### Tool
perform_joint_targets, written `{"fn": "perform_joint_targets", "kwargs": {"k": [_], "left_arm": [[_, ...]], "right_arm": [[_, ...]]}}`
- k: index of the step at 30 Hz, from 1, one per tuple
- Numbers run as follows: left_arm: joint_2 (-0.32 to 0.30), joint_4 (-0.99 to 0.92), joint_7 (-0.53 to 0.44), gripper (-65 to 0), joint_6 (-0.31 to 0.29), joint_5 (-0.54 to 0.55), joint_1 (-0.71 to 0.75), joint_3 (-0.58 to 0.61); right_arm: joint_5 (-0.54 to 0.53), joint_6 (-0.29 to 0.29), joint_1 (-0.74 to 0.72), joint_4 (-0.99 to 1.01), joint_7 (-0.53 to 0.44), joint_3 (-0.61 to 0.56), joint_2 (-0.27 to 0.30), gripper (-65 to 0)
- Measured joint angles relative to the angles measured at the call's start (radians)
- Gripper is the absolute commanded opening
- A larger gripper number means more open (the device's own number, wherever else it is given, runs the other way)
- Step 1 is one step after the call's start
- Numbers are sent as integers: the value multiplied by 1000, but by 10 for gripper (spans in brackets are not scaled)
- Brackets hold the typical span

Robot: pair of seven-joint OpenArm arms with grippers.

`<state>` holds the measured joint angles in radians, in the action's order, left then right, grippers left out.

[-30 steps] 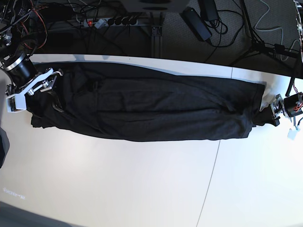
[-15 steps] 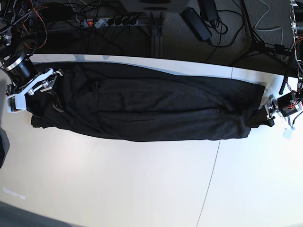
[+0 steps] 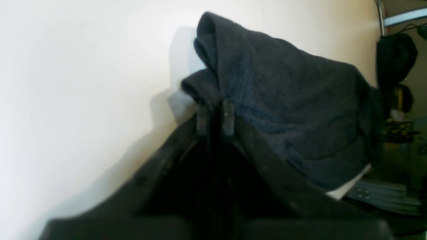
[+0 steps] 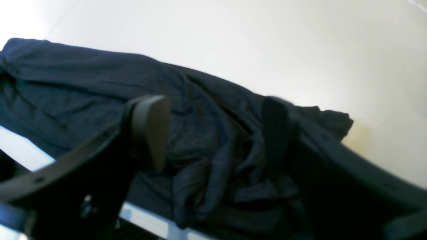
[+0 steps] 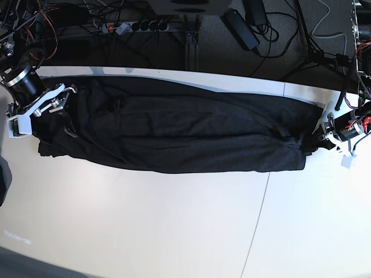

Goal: Fold the T-shirt properly

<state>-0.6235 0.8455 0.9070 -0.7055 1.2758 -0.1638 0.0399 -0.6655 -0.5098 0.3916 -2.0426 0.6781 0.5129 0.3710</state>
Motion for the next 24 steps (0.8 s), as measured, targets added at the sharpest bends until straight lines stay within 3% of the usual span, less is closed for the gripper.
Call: {"fn": "perform_joint_targets", "kwargs": {"k": [3,6,15,19,24], "left_arm": [[-5,-2,-92,-650,-3,-33,3,3],[-20,-8,-190,-650,-3,-148,-14,4],[-11,-14,-192,-650,2,-391,-194,6],[-21,-9,-220,-650,40,-517,-264,6],[-24,174,-189,-650,61,-554,-251,6]], "right_arm": [[0,0,0,0,0,0,0,-222],[0,0,0,0,0,0,0,-222],[0,0,-1,0,-4,0,0,-222],[0,0,-1,0,-4,0,0,-222],[0,0,0,0,-4,0,0,-222]]}}
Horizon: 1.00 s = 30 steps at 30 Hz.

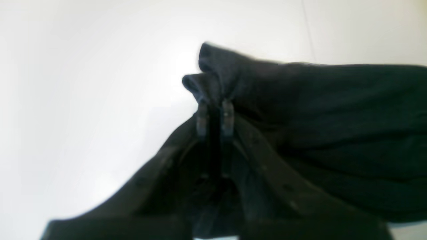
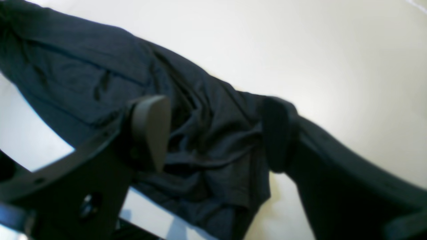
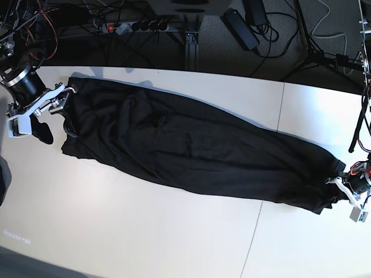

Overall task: Fold the T-shirt properly
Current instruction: 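Pull the left gripper's end of the strip along the table, then fold the left gripper's end of the strip inward toward the middle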

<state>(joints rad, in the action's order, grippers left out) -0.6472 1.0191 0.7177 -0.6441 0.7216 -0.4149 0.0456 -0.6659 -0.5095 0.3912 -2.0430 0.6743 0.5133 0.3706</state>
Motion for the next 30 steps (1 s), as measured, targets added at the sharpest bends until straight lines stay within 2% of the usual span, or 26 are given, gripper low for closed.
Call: {"fn": "perform_joint_targets", "kwargs": {"k": [5,8,11,14,17,21,24,30], "left_arm": [[56,340,53,-650,13,19,114,2],[108,535,60,-650,80,26,192,22],[160,666,59,-650,101,-23,240,60],[214,701,60,-650,124,-80,277,145],[273,699,66,-650,165,-190,284,258],[354,700,60,-650,253,-321,279,369],[398,699,59,-650,267,-375,279,412],[457,699,52,-650,270,-399,278,438]], "right_arm": [[1,0,0,0,0,0,0,-222],[0,0,0,0,0,0,0,-222],[0,0,0,0,0,0,0,-222],[-1,0,0,0,0,0,0,-222],[0,0,0,0,0,0,0,-222],[0,0,0,0,0,0,0,-222],[0,0,0,0,0,0,0,-222],[0,0,0,0,0,0,0,-222]]}}
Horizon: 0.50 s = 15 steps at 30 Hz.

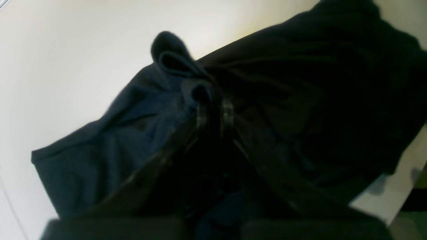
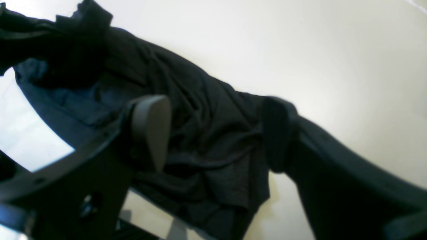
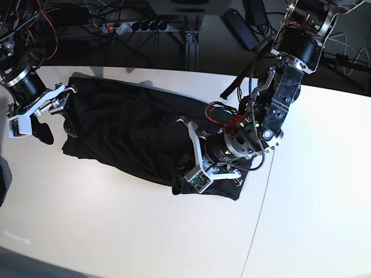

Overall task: Fold the T-shirt properly
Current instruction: 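Fold the left gripper's end of the strip inward toward the middle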

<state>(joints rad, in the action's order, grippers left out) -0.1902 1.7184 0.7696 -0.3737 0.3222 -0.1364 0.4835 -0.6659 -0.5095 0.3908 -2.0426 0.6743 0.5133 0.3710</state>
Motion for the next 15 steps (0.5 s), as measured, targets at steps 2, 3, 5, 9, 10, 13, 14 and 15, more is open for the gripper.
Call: {"fn": "perform_joint_targets", "kwargs": {"k": [2,3,5,9,10,13,14,15], "left_arm": [[2,0,0,-518,0,-2,0,0],[0,0,0,-419,0,-1,0,0],[-2,0,0,-277,0,-3,1,0],[6,1,0,-265,0,-5,0,0],[7,6,0,-265,0,-17,0,0],[7,39,4,-266,2,-69,-12,-15],[7,50,1,-268,9,-89,-15,-34],[7,54,1,-278,23,-102,-17,-58]], "right_arm": [[0,0,0,0,0,0,0,-222],[0,0,0,0,0,0,0,-222],[0,0,0,0,0,0,0,-222],[0,0,0,0,-13,0,0,-222],[0,0,0,0,-13,0,0,-222],[0,0,0,0,-13,0,0,-222],[0,0,0,0,-12,0,0,-222],[0,0,0,0,-13,0,0,-222]]}}
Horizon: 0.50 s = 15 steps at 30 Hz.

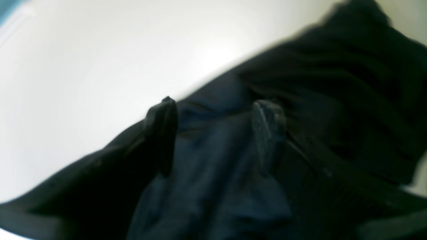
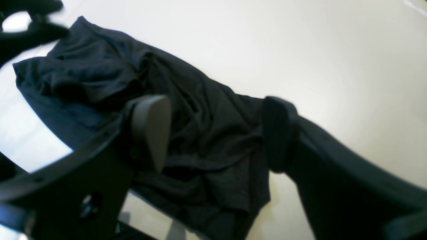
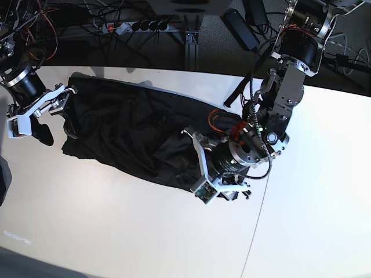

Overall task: Fold the T-shirt properly
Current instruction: 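Fold the left gripper's end of the strip inward toward the middle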

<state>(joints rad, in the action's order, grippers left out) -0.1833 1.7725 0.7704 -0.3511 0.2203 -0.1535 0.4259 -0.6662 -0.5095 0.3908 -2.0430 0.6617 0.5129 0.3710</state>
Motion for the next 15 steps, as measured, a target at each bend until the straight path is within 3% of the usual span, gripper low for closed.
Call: {"fn": "perform_joint_targets", "kwargs": {"k": [1,4,6,12,15], "left_arm": [[-2,0,0,-312,7,-12,0,-29],[-40,-12,0,-542,12,7,6,-103],[-62,-28,-4,-650,14,19,22,-130],[-89,-53,-61,-650,14,15,137,-126],[-129,-53,-61,-650,14,-28,170,-126]], "right_arm": [[0,0,0,0,0,0,0,-222],[0,0,0,0,0,0,0,-222],[0,0,0,0,0,0,0,-222],[21,0,0,0,-3,0,0,-227],[77,9,0,0,-3,17,-1,-294]]}}
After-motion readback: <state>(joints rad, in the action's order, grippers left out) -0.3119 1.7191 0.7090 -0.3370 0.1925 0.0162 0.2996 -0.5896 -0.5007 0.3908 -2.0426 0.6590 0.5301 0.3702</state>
